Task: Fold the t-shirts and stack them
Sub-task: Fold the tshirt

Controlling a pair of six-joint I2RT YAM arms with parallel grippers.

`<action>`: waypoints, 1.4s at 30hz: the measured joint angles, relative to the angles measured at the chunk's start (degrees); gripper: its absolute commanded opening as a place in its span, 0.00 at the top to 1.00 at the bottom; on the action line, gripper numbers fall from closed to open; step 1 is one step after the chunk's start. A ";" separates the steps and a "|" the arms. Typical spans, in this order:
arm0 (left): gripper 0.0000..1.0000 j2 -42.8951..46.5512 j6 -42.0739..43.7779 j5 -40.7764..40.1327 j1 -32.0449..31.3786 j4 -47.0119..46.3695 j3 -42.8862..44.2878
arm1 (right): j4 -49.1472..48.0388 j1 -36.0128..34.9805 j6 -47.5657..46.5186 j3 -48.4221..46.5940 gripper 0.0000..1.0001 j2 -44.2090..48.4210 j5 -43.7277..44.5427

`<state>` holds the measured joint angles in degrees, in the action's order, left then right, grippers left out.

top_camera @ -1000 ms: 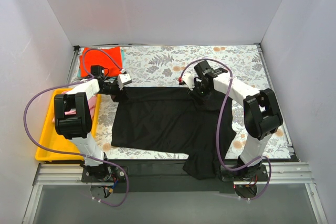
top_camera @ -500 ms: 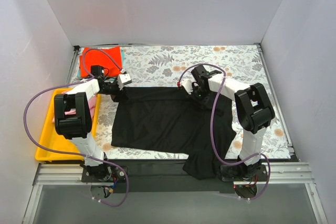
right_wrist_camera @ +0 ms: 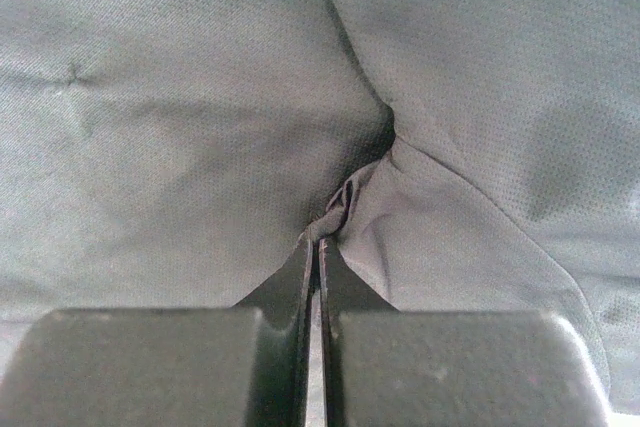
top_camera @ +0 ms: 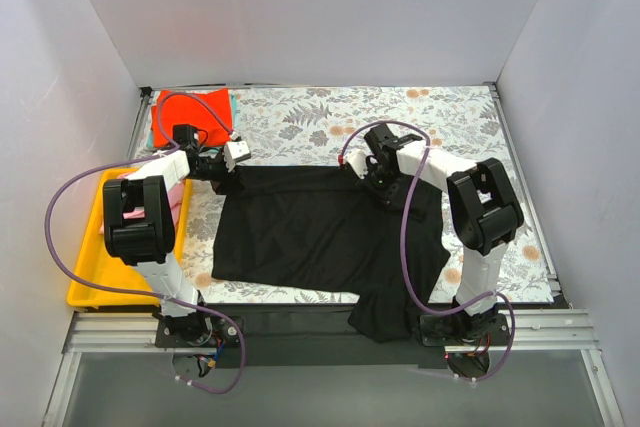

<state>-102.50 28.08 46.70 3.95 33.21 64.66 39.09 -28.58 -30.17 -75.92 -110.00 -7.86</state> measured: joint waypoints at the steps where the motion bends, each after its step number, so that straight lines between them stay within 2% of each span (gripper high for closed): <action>1: 0.68 0.00 -0.02 -0.02 0.00 0.00 0.02 | 0.22 0.00 0.02 0.00 0.99 0.17 -0.02; 8: 0.68 0.00 -1.22 0.50 0.00 1.77 2.23 | 2.91 -0.42 0.04 0.00 0.99 4.39 -1.75; 15: 0.68 0.00 -2.12 1.60 0.00 3.02 4.81 | 4.35 -1.57 0.44 0.76 0.99 4.72 -3.28; 17: 0.68 0.00 -1.88 1.70 0.00 3.76 4.85 | 4.83 -1.73 0.66 1.33 0.85 4.70 -3.32; 23: 0.70 0.00 -0.07 1.66 0.00 6.08 4.85 | 6.25 -1.81 1.31 1.81 0.68 4.70 -3.82; 31: 0.83 0.00 4.74 -1.73 -1.09 7.76 3.43 | 8.61 0.50 0.98 1.81 0.69 8.04 -4.13; 36: 0.82 -0.09 6.58 -4.55 -2.43 7.91 1.36 | 9.11 4.57 -1.20 4.13 0.68 14.05 -1.84; 42: 0.78 -0.26 8.41 -8.09 -3.02 7.65 1.27 | 9.49 9.31 -3.10 8.79 0.66 15.13 1.73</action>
<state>-102.76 36.49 38.61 0.93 40.86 65.93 48.58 -19.27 -33.28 -67.13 -94.87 -6.13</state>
